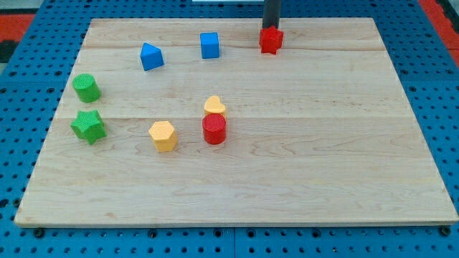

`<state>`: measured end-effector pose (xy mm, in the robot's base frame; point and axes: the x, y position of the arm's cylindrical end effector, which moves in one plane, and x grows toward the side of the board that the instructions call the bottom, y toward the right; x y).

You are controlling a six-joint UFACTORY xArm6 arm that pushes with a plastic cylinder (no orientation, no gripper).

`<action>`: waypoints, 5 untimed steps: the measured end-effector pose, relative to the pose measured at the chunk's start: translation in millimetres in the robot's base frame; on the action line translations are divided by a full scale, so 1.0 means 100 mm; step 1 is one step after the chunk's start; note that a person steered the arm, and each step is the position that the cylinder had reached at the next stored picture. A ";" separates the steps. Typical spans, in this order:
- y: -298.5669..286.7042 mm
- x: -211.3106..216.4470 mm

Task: Place your arm below the yellow hexagon

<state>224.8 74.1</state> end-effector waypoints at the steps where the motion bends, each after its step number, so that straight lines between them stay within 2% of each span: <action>1: -0.04 0.26; 2: 0.35 0.16; 3: 0.99 0.17; 4: 1.93 0.59; 5: 2.36 0.89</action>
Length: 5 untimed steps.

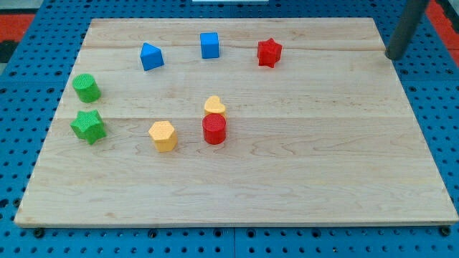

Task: Place your arm below the yellow hexagon

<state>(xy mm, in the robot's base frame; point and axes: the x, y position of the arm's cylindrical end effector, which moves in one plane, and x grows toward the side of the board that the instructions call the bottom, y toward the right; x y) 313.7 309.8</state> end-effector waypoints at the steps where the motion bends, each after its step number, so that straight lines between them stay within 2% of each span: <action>1: 0.11 0.04; 2: 0.11 0.04; 3: -0.21 0.24; 4: -0.46 1.31; 5: -1.46 2.38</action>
<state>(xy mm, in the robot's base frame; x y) 552.2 163.8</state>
